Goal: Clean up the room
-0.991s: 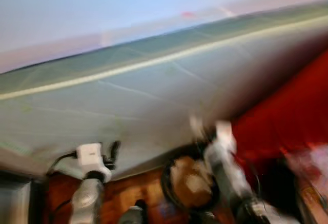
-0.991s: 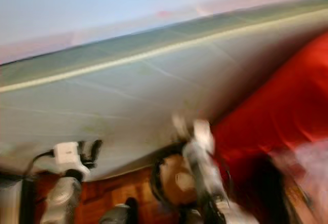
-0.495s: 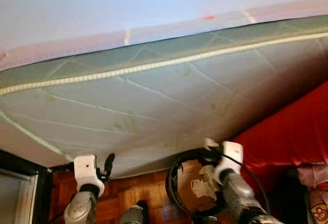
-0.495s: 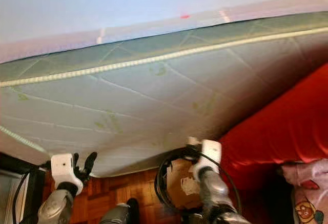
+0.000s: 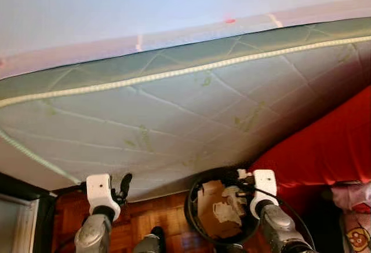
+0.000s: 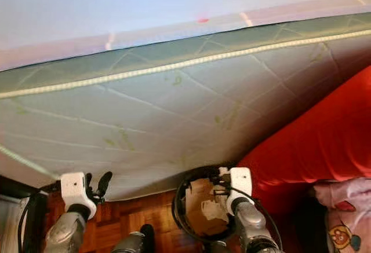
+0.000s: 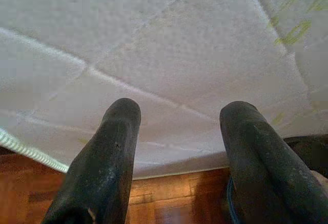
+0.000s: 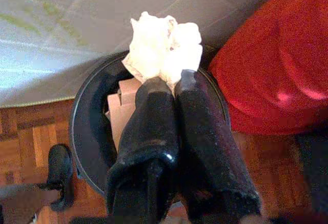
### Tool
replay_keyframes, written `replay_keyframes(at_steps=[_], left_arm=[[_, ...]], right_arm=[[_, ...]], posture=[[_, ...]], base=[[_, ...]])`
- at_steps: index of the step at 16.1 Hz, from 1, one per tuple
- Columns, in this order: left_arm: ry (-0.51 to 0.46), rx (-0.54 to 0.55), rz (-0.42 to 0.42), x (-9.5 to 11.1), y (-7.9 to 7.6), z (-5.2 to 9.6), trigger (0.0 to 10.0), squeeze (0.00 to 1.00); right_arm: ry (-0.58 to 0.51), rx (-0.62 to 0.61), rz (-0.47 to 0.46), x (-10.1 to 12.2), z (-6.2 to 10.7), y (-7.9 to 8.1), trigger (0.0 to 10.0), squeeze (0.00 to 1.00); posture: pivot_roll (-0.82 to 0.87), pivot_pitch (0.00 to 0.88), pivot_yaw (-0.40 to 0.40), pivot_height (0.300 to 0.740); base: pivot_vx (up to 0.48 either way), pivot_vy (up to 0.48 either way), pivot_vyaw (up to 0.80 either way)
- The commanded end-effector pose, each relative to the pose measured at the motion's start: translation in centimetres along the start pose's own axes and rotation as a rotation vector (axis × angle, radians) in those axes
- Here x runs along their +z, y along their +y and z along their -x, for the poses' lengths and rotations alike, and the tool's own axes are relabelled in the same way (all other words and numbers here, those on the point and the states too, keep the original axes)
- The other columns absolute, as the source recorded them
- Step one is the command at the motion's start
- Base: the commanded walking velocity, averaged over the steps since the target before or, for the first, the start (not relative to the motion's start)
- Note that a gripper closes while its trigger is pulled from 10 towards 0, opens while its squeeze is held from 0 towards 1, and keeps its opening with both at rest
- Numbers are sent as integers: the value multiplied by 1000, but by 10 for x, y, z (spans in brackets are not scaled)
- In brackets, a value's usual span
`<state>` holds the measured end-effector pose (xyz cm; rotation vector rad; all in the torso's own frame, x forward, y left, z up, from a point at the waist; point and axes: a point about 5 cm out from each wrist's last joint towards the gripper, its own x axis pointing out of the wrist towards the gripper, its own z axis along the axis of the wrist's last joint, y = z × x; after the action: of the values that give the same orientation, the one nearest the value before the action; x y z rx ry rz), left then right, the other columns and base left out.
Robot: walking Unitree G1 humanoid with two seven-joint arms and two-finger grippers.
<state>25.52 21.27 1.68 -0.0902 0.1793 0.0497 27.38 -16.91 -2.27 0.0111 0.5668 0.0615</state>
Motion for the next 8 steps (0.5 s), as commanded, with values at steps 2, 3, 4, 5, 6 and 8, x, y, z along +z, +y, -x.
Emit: replay_keyframes(at_steps=[2, 3, 4, 5, 6, 8], left_arm=[[46, 27, 19, -14, 5, 9, 10000, 0], [48, 29, 20, -14, 5, 9, 10000, 0], [58, 35, 24, -18, 5, 10, 10000, 0], [60, 36, 26, -18, 5, 10, 10000, 0], [69, 37, 33, -20, 4, 9, 10000, 0], [72, 36, 34, -21, 3, 9, 10000, 0]], right_arm=[[44, -9, 4, -11, 3, 0, 10000, 0], [56, -12, 22, -12, 3, 0, 10000, 82], [96, -5, 61, -17, 4, 1, 10000, 1000], [98, -3, 67, -18, 4, 1, 10000, 1000], [103, -2, 54, -19, 4, 1, 10000, 1000], [113, 5, 74, -20, 5, 0, 10000, 1000]], posture=[[176, 252, -22, 740], [176, 251, -22, 740], [178, 250, -26, 740], [180, 248, -31, 740], [181, 248, -34, 740], [177, 248, -35, 740]], base=[[0, 0, 0], [0, 0, 0], [0, 0, 0], [0, 0, 0], [0, 0, 0], [0, 0, 0]])
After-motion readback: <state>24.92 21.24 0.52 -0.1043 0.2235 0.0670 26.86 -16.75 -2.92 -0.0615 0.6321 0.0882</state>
